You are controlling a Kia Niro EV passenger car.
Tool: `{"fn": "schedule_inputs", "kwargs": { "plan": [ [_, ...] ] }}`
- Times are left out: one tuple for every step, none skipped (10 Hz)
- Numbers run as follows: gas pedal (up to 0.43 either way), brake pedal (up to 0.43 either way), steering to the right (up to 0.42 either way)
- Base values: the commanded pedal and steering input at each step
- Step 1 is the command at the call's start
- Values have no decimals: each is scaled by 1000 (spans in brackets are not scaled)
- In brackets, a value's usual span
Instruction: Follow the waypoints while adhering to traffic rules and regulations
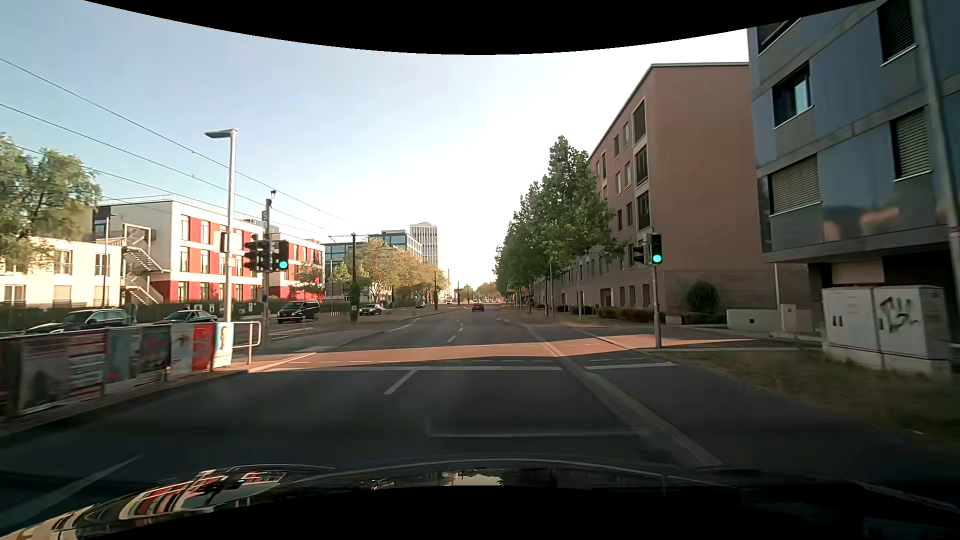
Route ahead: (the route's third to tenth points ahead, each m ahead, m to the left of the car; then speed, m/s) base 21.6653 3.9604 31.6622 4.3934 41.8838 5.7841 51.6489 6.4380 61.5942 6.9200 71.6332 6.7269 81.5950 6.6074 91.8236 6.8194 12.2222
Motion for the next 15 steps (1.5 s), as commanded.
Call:
{"fn": "schedule_inputs", "kwargs": {
  "plan": [
    [157, 0, -3],
    [157, 0, -6],
    [150, 0, -9],
    [150, 0, -10],
    [150, 0, -10],
    [150, 0, -11],
    [150, 0, -11],
    [150, 0, -11],
    [150, 0, -12],
    [150, 0, -12],
    [150, 0, -12],
    [150, 0, -13],
    [150, 0, -14],
    [150, 0, -14],
    [150, 0, -15]
  ]
}}
